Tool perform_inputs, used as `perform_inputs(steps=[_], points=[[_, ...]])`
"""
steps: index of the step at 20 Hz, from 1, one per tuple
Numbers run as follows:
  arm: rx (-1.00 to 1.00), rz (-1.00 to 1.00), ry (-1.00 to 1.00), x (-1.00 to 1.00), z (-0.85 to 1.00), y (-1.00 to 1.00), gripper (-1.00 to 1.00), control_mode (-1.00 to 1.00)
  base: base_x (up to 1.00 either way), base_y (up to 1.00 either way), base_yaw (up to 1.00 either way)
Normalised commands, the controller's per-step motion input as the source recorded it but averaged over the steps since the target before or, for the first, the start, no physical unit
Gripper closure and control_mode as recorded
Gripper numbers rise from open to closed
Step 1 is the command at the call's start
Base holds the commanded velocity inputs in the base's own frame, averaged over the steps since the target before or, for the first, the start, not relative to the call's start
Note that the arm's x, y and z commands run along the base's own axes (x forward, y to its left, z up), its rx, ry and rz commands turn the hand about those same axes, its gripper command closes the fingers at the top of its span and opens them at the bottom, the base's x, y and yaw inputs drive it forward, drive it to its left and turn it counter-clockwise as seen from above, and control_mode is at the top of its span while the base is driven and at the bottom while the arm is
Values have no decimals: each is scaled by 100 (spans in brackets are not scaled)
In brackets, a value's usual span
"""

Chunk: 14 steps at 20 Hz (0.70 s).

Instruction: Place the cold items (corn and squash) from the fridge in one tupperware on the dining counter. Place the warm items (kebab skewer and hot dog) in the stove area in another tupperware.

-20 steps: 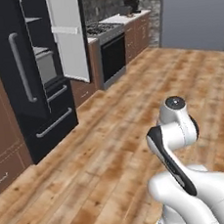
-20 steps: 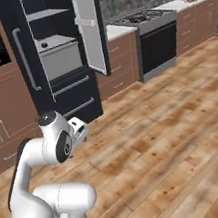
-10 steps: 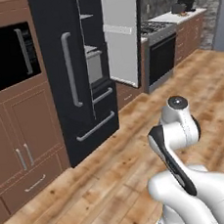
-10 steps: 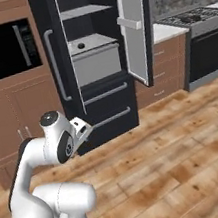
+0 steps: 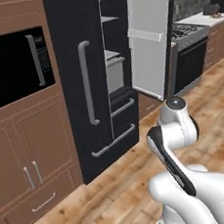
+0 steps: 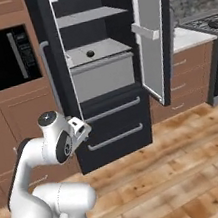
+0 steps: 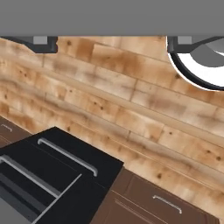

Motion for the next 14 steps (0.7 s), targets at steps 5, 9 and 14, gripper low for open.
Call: perform_inputs(steps=[5,9,14], points=[[0,0,0,0,0,0,-100,100,89,-34,27],[0,0,0,0,0,0,-100,100,76,-72,33],[0,0,0,0,0,0,-100,100,55,-93,37]])
